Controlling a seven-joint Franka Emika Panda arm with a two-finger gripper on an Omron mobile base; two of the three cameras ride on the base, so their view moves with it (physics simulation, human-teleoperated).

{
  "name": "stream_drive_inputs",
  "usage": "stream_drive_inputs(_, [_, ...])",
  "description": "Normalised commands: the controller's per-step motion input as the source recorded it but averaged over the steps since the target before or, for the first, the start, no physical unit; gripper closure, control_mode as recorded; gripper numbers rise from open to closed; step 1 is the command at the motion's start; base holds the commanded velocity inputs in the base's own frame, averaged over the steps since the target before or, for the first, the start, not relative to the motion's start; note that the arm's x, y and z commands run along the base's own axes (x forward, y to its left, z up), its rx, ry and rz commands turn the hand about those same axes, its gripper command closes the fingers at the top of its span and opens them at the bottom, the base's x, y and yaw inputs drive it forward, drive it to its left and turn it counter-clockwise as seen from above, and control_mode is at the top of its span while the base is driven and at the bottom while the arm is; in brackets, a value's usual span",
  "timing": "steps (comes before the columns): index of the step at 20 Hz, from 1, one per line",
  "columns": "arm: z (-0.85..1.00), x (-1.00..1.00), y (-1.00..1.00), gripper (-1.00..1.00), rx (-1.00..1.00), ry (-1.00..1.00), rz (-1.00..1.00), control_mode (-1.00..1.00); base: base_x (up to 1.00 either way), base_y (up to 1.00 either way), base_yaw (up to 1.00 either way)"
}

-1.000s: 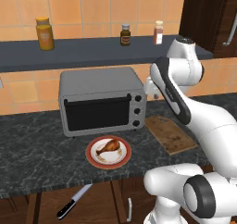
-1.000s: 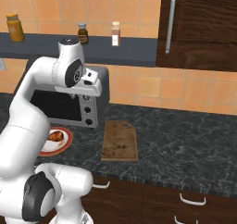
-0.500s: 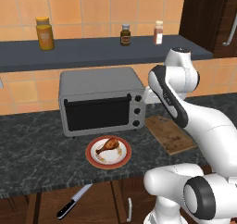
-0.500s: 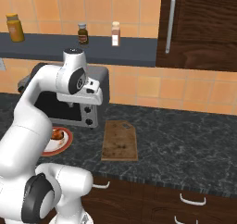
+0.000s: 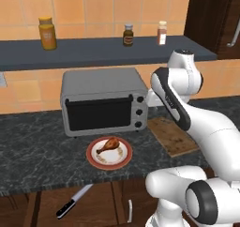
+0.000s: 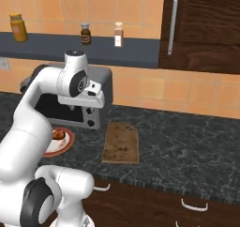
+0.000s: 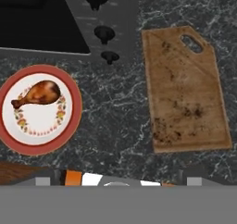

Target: Pick up the knife from the drawer and place it on the cutting board. Then place the meat from the plate to the cutting board.

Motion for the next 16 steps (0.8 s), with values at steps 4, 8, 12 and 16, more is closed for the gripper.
stream_drive_inputs(4, [0.0, 0.0, 0.0, -1.0, 0.0, 0.0, 0.0, 1.0, -0.26, -0.62, 0.31])
stream_drive_inputs(8, [0.0, 0.0, 0.0, -1.0, 0.0, 0.0, 0.0, 1.0, -0.27, -0.29, 0.37])
stream_drive_inputs(12, [0.0, 0.0, 0.0, -1.0, 0.0, 0.0, 0.0, 1.0, -0.19, -0.17, 0.43])
stream_drive_inputs(16, [0.0, 0.0, 0.0, -1.0, 0.0, 0.0, 0.0, 1.0, -0.34, -0.47, 0.45])
